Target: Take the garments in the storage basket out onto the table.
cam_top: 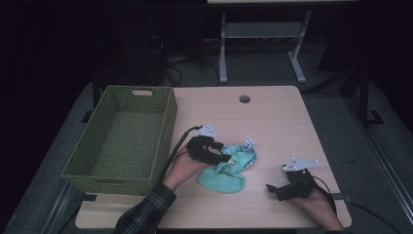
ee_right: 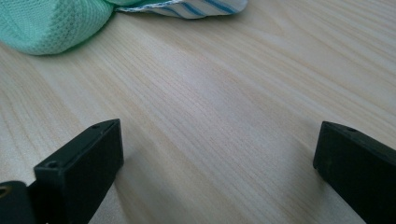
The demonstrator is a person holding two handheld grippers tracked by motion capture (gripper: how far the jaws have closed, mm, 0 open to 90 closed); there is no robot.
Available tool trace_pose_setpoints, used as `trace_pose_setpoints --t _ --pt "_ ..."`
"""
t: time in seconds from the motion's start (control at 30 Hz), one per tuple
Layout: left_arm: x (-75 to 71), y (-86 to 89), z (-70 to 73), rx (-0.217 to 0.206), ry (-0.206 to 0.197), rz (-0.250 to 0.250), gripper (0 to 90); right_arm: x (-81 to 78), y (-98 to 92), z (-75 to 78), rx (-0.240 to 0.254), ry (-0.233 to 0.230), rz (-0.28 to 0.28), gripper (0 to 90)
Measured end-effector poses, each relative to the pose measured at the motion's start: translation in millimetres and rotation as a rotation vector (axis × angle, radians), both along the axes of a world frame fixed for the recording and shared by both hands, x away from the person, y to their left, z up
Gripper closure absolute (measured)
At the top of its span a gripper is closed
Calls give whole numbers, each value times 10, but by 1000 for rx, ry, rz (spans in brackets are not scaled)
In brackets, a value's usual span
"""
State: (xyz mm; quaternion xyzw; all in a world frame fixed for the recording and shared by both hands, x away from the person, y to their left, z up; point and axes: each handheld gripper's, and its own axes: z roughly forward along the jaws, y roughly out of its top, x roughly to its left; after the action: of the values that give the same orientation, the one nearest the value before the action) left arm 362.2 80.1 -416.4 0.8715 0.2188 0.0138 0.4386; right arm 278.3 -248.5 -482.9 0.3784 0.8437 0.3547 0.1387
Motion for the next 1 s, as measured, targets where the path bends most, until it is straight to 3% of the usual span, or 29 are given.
trace_pose_setpoints --t 0.1,0.3,0.4,0.57,0.63,0.77,1.0 --pt "-92 66 21 1 -4 -6 560 -3 2 1 1 5 -3 14" --pt "-294 139 13 55 -24 -21 780 -1 0 0 0 1 0 14" --pt "-385 156 -16 71 -13 -25 894 -1 1 0 0 1 0 14" --pt "-554 172 -105 137 -6 -25 897 -1 0 0 0 1 0 14" --pt "-596 202 -164 138 8 -12 896 -1 0 0 0 1 0 14" --pt "-641 239 -273 170 31 -6 892 -1 0 1 0 1 -1 14" --pt "-636 205 -406 253 30 5 872 4 -3 0 -1 -2 -6 15"
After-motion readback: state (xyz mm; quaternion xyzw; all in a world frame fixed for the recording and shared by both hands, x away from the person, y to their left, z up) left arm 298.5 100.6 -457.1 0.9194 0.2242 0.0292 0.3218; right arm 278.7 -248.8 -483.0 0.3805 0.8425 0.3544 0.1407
